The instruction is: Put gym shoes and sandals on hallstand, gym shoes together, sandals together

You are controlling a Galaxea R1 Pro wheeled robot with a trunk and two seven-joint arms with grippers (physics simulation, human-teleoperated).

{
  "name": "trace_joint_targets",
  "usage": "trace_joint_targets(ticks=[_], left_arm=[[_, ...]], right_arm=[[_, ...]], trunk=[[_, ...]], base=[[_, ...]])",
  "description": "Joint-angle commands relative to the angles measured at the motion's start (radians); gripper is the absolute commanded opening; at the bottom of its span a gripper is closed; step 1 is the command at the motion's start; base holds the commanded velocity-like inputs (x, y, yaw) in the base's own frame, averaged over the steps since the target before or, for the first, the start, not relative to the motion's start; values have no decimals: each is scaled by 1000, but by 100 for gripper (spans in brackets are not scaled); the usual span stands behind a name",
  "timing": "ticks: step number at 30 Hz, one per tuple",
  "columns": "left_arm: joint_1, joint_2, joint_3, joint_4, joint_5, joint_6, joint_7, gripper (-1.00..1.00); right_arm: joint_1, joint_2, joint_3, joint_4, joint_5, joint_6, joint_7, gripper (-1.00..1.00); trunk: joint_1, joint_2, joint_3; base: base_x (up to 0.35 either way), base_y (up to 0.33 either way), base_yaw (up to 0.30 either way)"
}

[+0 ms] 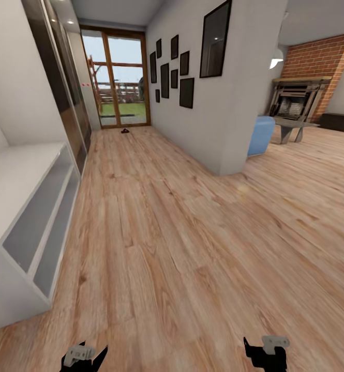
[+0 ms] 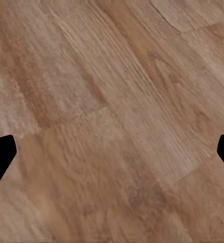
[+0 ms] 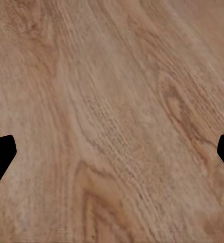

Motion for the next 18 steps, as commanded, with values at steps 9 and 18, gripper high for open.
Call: trace_joint_targets(ticks=[9,18], left_arm=[[0,0,4,1,4,0,-9,100],[-1,0,4,1,4,0,-9,100]], right_arm=[[-1,0,-8,1,10,-3,-4,100],[-1,0,-8,1,10,-3,-4,100]], trunk=[[0,0,-1],[0,0,-1]], base=[[339,12,0],[339,77,0]])
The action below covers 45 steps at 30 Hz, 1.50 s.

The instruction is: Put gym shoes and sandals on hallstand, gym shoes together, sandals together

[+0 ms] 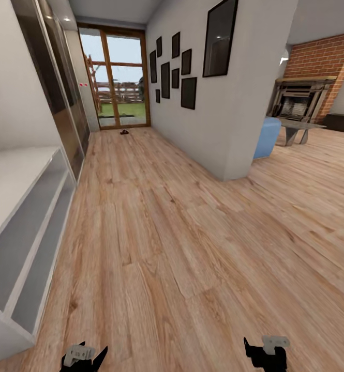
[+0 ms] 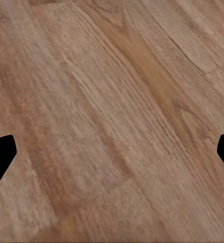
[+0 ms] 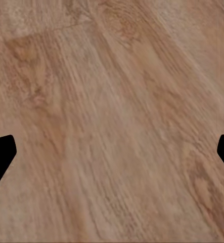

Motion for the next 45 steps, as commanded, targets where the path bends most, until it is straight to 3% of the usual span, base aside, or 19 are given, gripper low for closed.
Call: trace_joint_targets(ticks=[1,25,45], left_arm=[[-1,0,4,1,4,0,-8,100],[0,0,5,1,2,0,-8,100],[0,-2,4,3,4,0,74,100]], right_arm=[[-1,0,-7,1,10,-3,-3,100],[-1,1,-7,1,8,-3,-6,100],[-1,1,-7,1,7,-3,-8,100]], trunk=[[0,0,-1],[0,0,-1],[0,0,-1]], base=[[339,66,0],[339,10,14],[337,-39,255]])
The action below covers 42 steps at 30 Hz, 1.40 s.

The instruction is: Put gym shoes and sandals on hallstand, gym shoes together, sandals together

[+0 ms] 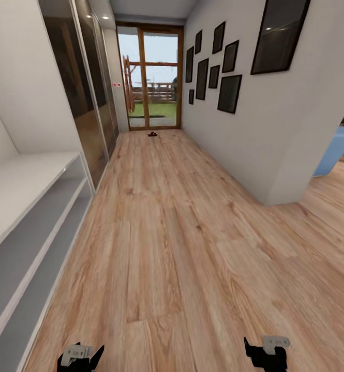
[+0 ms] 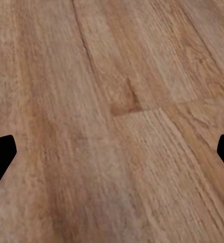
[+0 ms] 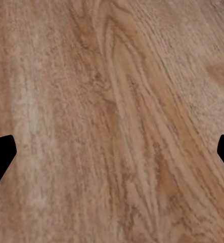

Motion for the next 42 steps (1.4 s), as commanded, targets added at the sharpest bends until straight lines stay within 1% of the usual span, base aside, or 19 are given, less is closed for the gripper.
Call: trace_joint_targets(ticks=[1,6,16,21,22,25,27,32,42], left_arm=[[-1,-1,5,1,4,0,-9,100],[-1,-8,5,12,2,-1,-7,100],[-2,-11,6,26,4,-1,8,100],[-1,-10,6,27,24,-1,29,100],[-1,-10,6,27,44,-2,38,100],[-1,-10,5,27,55,-2,43,100],[-1,-10,4,28,56,-3,43,100],[-1,-10,3,28,57,-3,43,100],[-1,-10,3,29,57,-3,45,100]], right_arm=[[0,0,-7,1,10,-3,-3,100],[0,0,-7,1,10,-3,-3,100],[0,0,-7,2,11,-4,-3,100],[0,-1,-7,1,11,-5,-4,100],[0,-1,-7,1,11,-6,-4,100],[0,-2,-7,1,12,-6,-3,100],[0,-2,-7,1,11,-6,-3,100],[0,-2,-7,2,12,-5,-3,100],[23,0,-7,1,12,-14,-3,100]], trunk=[[0,0,-1],[0,0,-1],[0,0,-1],[0,0,-1],[0,0,-1],[0,0,-1],[0,0,-1],[0,0,-1],[0,0,-1]], base=[[325,-149,277],[320,-162,277],[316,-170,277],[322,-143,277],[334,-51,277],[336,-29,272],[338,-10,226],[339,-4,94],[339,0,12]])
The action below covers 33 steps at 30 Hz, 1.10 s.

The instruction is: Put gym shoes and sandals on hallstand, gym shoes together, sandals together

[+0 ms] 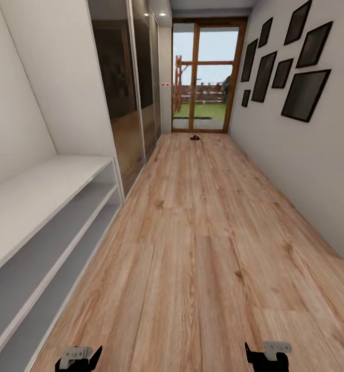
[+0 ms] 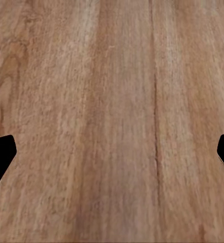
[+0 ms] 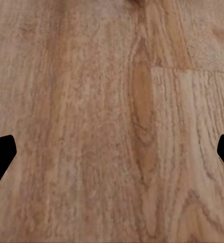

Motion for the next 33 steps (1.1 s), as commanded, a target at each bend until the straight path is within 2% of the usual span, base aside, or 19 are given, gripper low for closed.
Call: trace_joint_targets(ticks=[1,16,21,27,33], left_arm=[[-1,0,3,1,9,1,-10,100],[-1,-1,3,1,9,1,-10,100],[-1,-1,3,1,6,1,-10,100],[-1,-1,3,1,4,1,-10,100],[0,-1,2,1,3,1,-10,100]], right_arm=[[0,0,-7,1,11,-4,-3,100],[5,9,-7,1,4,-8,-4,100],[17,12,-7,1,3,-48,-5,100],[20,15,-7,2,6,-53,-2,100],[23,34,-7,3,8,-51,0,100]], trunk=[[0,0,-1],[0,0,-1],[0,0,-1],[0,0,-1],[0,0,-1]], base=[[339,0,1],[339,0,0],[339,-11,0],[324,-128,0],[306,-184,0]])
